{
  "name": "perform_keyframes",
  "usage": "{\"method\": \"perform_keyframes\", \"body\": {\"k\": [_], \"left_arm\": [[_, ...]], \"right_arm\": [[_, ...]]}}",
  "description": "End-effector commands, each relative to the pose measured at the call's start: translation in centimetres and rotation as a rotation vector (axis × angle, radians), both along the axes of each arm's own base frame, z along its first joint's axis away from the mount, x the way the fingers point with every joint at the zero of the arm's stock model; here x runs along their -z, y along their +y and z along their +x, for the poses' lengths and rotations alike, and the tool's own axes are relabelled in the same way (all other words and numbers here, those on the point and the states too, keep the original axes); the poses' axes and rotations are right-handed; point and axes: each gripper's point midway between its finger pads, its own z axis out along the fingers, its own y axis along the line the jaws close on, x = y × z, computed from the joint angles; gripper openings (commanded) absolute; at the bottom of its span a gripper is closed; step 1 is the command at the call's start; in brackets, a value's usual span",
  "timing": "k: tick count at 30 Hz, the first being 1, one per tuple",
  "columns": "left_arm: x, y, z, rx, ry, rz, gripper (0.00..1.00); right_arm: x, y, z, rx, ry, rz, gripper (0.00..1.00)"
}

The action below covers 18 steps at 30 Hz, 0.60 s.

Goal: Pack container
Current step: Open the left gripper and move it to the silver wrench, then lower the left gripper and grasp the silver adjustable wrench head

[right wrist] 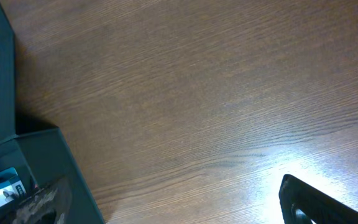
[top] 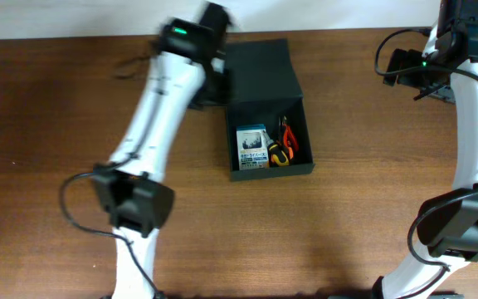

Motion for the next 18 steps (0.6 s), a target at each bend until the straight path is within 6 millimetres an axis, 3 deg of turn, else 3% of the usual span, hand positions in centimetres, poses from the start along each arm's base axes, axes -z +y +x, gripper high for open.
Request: {"method": "perform_keyframes", "body": {"k": [1, 8, 13, 18], "left_arm": [[-1.0, 8.7, 0.2, 0.083, 0.011, 0.210, 0.55], [2.6, 17.9, -1.1, 0.039, 0.171, 0.209, 0.55], [6.5, 20.6, -2.2, 0.070, 0.238, 0.040, 0.55], [8.7, 20.8, -0.9, 0.039, 0.190, -0.012, 0.51]], "right_arm": [[-0.1, 0.3, 0.2, 0.000, -0.007, 0.007, 0.99], [-0.1, 0.3, 0.2, 0.000, -0.007, 0.007, 0.99], [-0.1, 0.3, 0.2, 0.000, -0.007, 0.007, 0.99], [-0.1, 0.3, 0.2, 0.000, -0.008, 0.007, 0.99]]}}
